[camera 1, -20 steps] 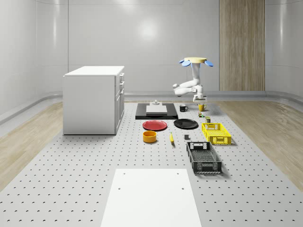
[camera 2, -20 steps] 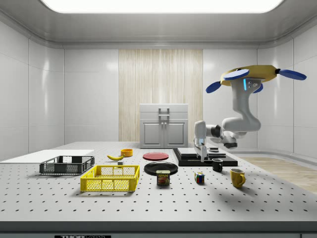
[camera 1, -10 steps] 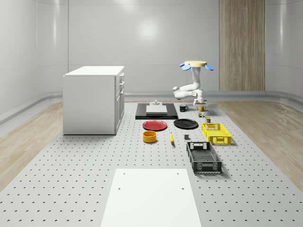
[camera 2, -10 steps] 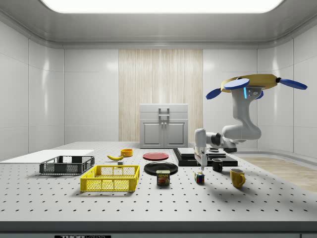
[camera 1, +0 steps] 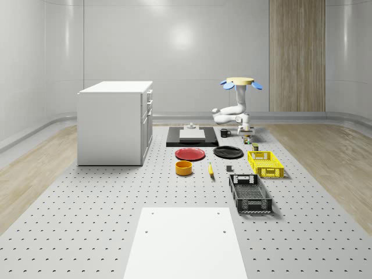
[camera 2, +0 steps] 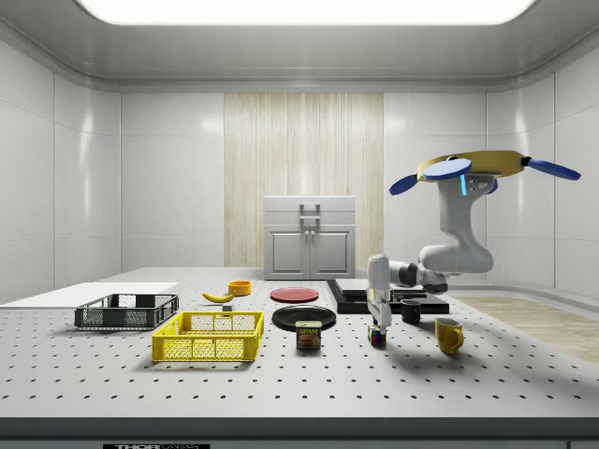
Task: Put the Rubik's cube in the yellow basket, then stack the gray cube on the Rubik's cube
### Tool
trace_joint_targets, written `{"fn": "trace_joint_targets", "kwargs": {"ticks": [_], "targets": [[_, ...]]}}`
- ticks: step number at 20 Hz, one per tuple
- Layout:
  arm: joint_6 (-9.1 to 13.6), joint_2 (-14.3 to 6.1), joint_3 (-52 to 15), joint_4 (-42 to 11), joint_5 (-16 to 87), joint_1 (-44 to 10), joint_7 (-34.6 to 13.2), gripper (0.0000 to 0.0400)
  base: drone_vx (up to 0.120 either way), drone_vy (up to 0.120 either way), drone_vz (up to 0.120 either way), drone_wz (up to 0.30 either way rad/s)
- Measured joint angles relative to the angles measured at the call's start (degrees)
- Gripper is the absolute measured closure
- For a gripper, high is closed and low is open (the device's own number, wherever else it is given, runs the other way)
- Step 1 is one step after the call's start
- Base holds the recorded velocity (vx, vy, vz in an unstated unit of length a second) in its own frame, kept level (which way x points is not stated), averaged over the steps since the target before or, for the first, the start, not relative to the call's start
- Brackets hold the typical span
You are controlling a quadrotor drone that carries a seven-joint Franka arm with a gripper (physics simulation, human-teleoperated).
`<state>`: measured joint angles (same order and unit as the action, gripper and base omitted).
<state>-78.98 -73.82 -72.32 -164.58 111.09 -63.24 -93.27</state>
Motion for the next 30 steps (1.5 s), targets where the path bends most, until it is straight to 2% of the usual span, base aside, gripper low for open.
{"fn": "trace_joint_targets", "kwargs": {"ticks": [10, 14, 20, 24, 28, 30], "targets": [[-3.1, -1.4, 2.0, 3.2, 2.0, -3.0, -0.3, 0.0, 0.0, 0.0, 0.0, 0.0], [-3.8, -1.9, 2.2, 3.6, 2.0, -3.5, -0.5, 0.0045, 0.0, 0.0, 0.0, 0.0], [-4.7, -2.7, 2.2, 3.9, 1.8, -4.0, -0.7, 0.0068, 0.0, 0.0, 0.0, 0.0], [-4.5, -3.1, 0.6, 3.5, 0.2, -4.2, -1.1, 0.0073, 0.0, 0.0, 0.0, 0.0], [-3.7, -3.4, -2.2, 3.0, -2.6, -4.5, -1.6, 0.0074, 0.01, 0.0, 0.12, 0.0], [-3.6, -3.7, -3.3, 2.8, -3.7, -4.7, -1.8, 0.0074, 0.12, 0.0, 0.12, 0.0]]}}
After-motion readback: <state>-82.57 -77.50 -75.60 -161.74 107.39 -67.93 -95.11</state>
